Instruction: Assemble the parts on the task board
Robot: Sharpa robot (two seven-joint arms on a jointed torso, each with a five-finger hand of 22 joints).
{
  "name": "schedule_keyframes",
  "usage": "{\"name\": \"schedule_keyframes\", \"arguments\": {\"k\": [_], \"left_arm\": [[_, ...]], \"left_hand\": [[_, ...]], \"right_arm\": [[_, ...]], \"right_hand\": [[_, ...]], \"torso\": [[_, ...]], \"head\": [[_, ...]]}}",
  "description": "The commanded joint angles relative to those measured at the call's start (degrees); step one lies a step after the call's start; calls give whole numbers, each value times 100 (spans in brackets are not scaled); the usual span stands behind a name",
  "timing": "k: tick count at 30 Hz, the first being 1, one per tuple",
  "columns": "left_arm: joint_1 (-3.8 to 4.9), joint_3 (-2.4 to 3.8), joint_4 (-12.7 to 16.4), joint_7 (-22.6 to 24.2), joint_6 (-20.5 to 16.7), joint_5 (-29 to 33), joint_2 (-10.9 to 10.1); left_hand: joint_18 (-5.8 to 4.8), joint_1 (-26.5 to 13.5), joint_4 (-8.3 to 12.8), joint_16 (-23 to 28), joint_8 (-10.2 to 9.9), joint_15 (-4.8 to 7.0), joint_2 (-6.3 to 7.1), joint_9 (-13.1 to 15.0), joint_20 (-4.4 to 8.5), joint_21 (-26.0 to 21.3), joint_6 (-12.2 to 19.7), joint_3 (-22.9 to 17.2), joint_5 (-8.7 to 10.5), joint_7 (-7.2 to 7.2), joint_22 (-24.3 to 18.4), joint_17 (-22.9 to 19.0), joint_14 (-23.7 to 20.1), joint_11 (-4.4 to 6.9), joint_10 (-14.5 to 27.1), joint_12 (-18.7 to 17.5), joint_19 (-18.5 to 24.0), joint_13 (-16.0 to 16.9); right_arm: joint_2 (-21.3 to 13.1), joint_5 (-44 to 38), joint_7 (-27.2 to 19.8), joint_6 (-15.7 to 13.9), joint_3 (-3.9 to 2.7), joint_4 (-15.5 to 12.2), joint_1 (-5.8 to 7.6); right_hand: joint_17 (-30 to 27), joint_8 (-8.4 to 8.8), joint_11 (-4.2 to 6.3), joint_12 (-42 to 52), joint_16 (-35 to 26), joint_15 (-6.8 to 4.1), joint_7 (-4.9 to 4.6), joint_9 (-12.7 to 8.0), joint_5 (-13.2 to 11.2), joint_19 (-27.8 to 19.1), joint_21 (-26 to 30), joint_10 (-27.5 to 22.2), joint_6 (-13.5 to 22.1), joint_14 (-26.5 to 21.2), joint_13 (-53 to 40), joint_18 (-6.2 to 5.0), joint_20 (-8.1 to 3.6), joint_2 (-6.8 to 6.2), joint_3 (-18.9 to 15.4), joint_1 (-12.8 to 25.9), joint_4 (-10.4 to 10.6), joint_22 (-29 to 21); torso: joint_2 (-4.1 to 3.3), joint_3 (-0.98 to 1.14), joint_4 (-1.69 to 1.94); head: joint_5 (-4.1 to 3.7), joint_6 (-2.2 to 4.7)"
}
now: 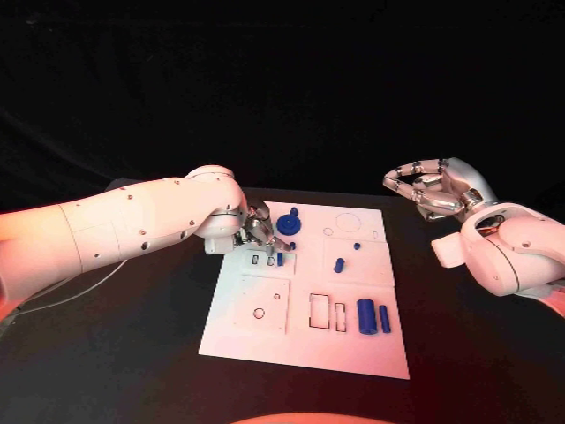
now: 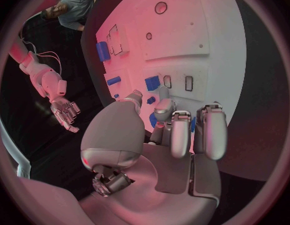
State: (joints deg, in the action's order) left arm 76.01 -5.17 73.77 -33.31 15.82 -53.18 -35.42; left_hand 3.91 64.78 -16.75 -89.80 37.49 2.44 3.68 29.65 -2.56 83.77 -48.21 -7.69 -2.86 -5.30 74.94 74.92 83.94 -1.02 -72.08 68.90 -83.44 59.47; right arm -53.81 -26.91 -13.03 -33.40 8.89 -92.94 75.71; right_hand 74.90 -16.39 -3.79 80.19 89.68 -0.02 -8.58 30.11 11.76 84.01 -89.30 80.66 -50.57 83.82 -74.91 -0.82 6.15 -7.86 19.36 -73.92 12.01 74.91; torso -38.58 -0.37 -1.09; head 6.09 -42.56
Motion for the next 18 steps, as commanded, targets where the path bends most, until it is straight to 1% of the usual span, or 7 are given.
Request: {"name": "schedule_keyframes", "arguments": {"k": [1,2,3,4,8,11,18], "left_arm": [[-19,-6,-38,77,116,77,43],[-27,-10,-51,81,113,88,57],[-32,-12,-58,85,110,95,67],[-36,-13,-63,88,109,99,73],[-51,-18,-80,99,101,115,100],[-57,-21,-94,102,111,122,116],[-62,-23,-100,107,133,131,126]], "left_hand": [[-113,76,-3,-20,30,17,-3,9,-15,23,37,-36,0,7,134,1508,606,3,20,3,-41,4],[-114,80,-5,-20,31,17,-5,13,-15,25,36,-47,0,8,139,1508,606,3,16,8,-43,12],[-114,80,-5,-20,31,17,-5,13,-15,25,36,-47,0,8,139,1508,606,3,16,8,-43,12],[-114,80,-5,-20,31,17,-5,13,-15,25,36,-47,0,8,139,1508,606,3,16,8,-43,12],[-116,84,-7,-20,41,18,-16,27,-15,31,28,-83,1,10,150,1508,606,5,11,15,-46,19],[-116,90,-6,-20,45,18,-22,34,-15,33,26,-104,0,11,154,1508,606,6,11,16,-46,19],[-119,175,0,-20,47,23,-15,70,-13,45,42,-258,0,15,173,1508,606,11,11,21,-48,25]], "right_arm": [[6,-60,-6,85,1,-7,-3],[8,-60,-6,87,1,-7,-3],[9,-60,-6,87,2,-6,-3],[9,-60,-6,88,2,-5,-3],[12,-59,-6,88,3,-3,-3],[15,-59,-8,87,3,-1,-4],[21,-59,-8,87,4,9,-4]], "right_hand": [[1363,-28,-4,-26,-13,-18,5,5,23,533,31,-26,44,582,-431,53,-29,-10,0,-27,31,1444],[1363,-28,-4,-26,-13,-18,5,5,23,533,31,-26,44,582,-431,53,-29,-10,0,-27,31,1444],[1363,-28,-4,-26,-13,-18,5,5,23,533,31,-26,44,582,-431,53,-29,-10,0,-27,31,1444],[1359,-31,-5,-23,-14,-16,3,6,30,530,36,-23,48,581,-434,51,-28,-9,1,-24,36,1441],[1359,-31,-5,-23,-14,-16,3,6,30,530,36,-23,48,581,-434,51,-28,-9,1,-24,36,1441],[1359,-31,-5,-23,-14,-16,3,6,30,530,36,-23,48,581,-434,51,-28,-9,1,-24,36,1441],[1359,-31,-5,-23,-14,-16,3,6,30,530,36,-23,48,581,-434,51,-28,-9,1,-24,36,1441]], "torso": [[-10,3,-10],[-8,3,-9],[-2,2,-3],[-2,2,-3],[-3,-2,-1],[1,4,2],[1,3,6]], "head": [[34,11],[35,9],[11,4],[6,4],[3,4],[-1,-11],[-8,-24]]}}
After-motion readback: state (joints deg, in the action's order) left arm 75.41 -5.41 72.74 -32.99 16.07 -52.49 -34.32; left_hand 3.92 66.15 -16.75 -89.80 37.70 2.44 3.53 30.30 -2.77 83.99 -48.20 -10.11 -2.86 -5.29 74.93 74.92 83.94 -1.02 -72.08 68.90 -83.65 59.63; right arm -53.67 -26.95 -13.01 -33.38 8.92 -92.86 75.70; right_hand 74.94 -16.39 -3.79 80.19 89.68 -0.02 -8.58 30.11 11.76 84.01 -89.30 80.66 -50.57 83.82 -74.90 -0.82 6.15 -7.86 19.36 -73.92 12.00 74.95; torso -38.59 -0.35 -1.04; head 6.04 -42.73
